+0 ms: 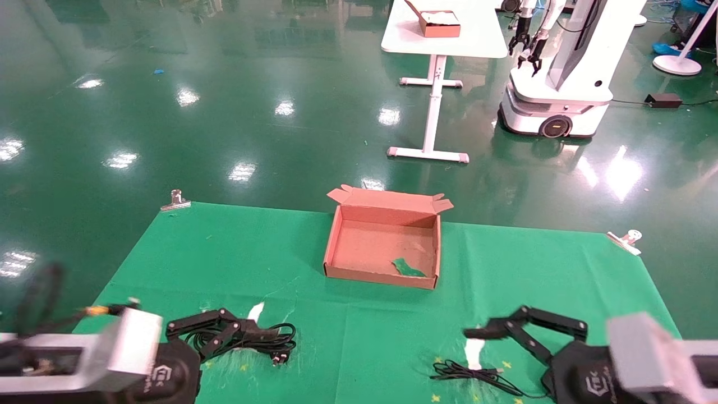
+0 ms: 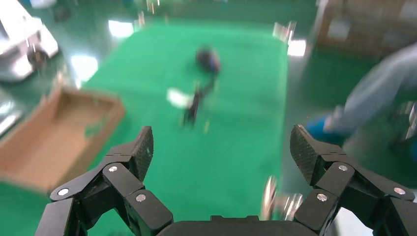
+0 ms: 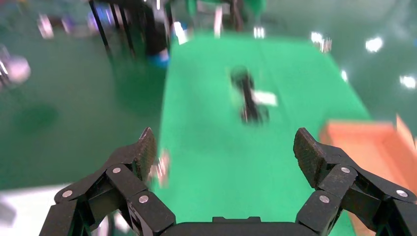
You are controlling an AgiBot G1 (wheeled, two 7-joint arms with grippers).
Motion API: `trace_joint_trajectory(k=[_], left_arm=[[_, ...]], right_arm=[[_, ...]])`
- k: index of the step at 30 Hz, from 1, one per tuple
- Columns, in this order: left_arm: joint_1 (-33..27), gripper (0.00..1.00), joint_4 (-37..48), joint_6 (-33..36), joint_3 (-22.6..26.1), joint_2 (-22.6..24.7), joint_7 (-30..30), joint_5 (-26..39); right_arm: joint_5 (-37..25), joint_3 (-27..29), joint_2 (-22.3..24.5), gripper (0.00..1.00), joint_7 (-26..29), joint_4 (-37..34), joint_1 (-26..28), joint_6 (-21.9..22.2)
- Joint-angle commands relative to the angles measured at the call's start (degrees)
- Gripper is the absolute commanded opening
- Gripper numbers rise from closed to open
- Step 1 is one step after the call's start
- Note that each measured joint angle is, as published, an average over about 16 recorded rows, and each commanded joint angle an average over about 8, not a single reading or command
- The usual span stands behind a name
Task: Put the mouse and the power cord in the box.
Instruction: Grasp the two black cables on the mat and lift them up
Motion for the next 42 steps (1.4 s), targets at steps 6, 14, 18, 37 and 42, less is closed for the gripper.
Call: trace_joint_trajectory(k=[6, 14, 18, 37, 42], left_arm=[[-10.1, 1.00, 13.1, 0.2, 8.2, 6.7, 9.2, 16.5], [-17.2, 1.00, 34.4, -8.5, 13.0, 15.8, 20.1, 27.4], [-18.8, 1.00, 41.4, -14.1, 13.8, 19.0, 24.0, 29.9], [-20.9, 1.00, 57.2, -22.5, 14.6, 24.6, 35.6, 31.9], [-21.5, 0.56, 58.6, -23.3, 14.8, 24.9, 37.4, 32.2]], right_arm=[[-14.6, -7.1, -3.2, 1.00, -11.3, -12.2, 7.2, 1.8], [-27.5, -12.5, -12.8, 1.00, -23.6, -28.9, 14.8, 7.4], [-30.6, -14.2, -16.7, 1.00, -28.4, -36.1, 17.2, 9.0], [-34.3, -16.3, -25.3, 0.59, -41.5, -56.6, 21.8, 15.8], [-34.6, -16.4, -25.7, 0.04, -43.1, -58.6, 22.5, 15.9]])
